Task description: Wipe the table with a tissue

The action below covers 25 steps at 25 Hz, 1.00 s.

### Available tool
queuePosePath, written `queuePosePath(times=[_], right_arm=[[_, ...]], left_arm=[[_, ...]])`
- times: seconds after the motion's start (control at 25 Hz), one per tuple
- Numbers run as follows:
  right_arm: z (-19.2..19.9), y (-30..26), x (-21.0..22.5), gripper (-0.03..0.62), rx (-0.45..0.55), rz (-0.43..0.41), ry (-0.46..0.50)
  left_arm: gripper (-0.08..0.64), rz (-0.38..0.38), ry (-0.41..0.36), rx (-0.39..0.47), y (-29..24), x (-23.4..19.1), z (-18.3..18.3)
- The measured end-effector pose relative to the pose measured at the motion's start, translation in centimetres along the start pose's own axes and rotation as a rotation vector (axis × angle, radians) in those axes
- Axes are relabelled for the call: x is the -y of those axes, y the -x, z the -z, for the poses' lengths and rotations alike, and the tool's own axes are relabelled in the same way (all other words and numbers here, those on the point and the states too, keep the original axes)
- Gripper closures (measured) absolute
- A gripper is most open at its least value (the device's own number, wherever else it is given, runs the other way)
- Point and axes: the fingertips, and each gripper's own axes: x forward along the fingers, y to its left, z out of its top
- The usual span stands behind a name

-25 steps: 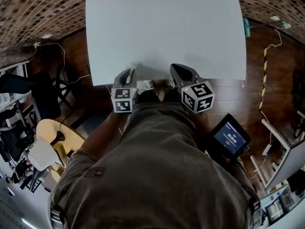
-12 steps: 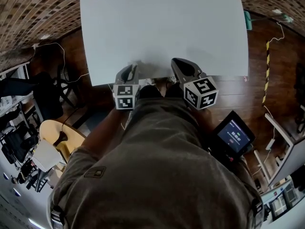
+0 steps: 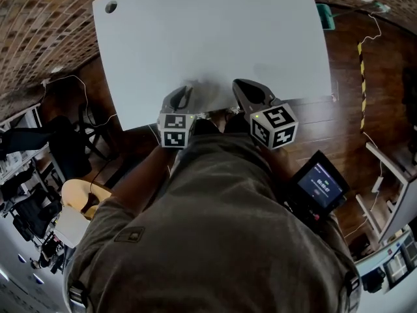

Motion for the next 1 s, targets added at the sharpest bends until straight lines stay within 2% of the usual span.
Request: queuePosePath(times=[0.24,0.44,0.64,1.0], right_arm=[[-0.5,2.0,1.5,0.578,0.014,0.033,-0.015],[-0.2,1.1,1.1,0.578,0.008,0.021,-0.009],[-1.0,0.2,-0.2,0.578,-0.01,-0.018,0.017],[-0.7,-3.2,-3.6,0.578,-0.052,-0.093,0.053]], left_arm=[[0.505,0.07,-0.034,0.013,-1.0,3.5,-2.2],[0.505,0.077,-0.022,0.019,-1.1,3.5,-1.8],[0.505,0.026,0.018,0.019,0.1,1.5,-1.4],[0.505,-0.103,0.098,-0.002,2.8,-5.0,1.9]])
